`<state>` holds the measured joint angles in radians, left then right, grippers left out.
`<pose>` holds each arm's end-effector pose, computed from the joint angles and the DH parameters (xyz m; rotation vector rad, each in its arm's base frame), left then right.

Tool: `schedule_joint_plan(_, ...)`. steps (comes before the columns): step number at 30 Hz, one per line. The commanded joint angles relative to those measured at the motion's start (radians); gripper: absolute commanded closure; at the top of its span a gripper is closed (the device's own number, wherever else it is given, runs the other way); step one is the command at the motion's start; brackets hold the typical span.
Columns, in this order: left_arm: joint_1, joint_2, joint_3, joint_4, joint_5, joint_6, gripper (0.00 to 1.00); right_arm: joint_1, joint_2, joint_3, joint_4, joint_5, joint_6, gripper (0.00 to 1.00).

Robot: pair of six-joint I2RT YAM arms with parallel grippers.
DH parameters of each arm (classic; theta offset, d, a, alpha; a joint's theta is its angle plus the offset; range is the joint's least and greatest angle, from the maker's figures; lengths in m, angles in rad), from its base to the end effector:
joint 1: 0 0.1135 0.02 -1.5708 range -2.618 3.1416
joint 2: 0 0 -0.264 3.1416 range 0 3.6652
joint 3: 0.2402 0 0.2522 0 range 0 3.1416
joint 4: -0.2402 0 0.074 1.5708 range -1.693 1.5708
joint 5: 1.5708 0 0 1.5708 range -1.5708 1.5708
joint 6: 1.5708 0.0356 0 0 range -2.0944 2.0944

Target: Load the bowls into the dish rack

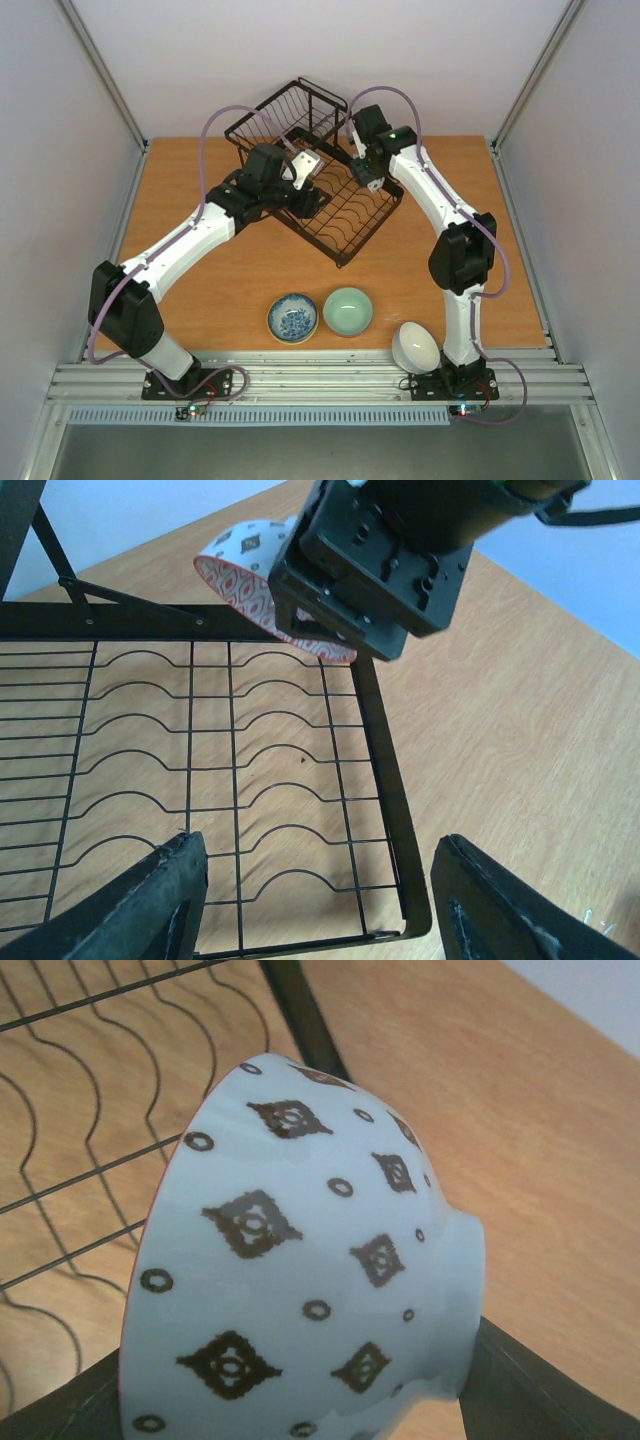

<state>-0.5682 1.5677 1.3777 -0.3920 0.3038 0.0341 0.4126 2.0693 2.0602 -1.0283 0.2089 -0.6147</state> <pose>0.2988 -0.2034 0.3308 0.8198 2.0320 -0.6331 0.4125 0.1725 0.3094 -1.2179 2.3111 -0.3443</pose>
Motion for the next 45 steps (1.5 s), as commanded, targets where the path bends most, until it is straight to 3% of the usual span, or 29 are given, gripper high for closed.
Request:
schedule_joint_plan(1, -0.001, 0.0, -0.012, 0.056, -0.005, 0.002, 0.37, -0.01, 0.052, 0.14, -0.055, 0.104, -0.098, 0.99)
schedule_joint_plan(18, -0.001, 0.019, -0.024, 0.066, 0.009, 0.009, 0.36, -0.016, 0.201, 0.121, -0.04, 0.214, -0.186, 0.99)
schedule_joint_plan(27, 0.004, 0.028, -0.03, 0.074, 0.012, 0.015, 0.36, -0.023, 0.25, 0.097, -0.029, 0.194, -0.174, 0.99)
schedule_joint_plan(45, 0.017, 0.055, -0.029, 0.082, 0.038, -0.009, 0.36, 0.008, 0.194, -0.066, 0.028, 0.19, -0.129, 0.99)
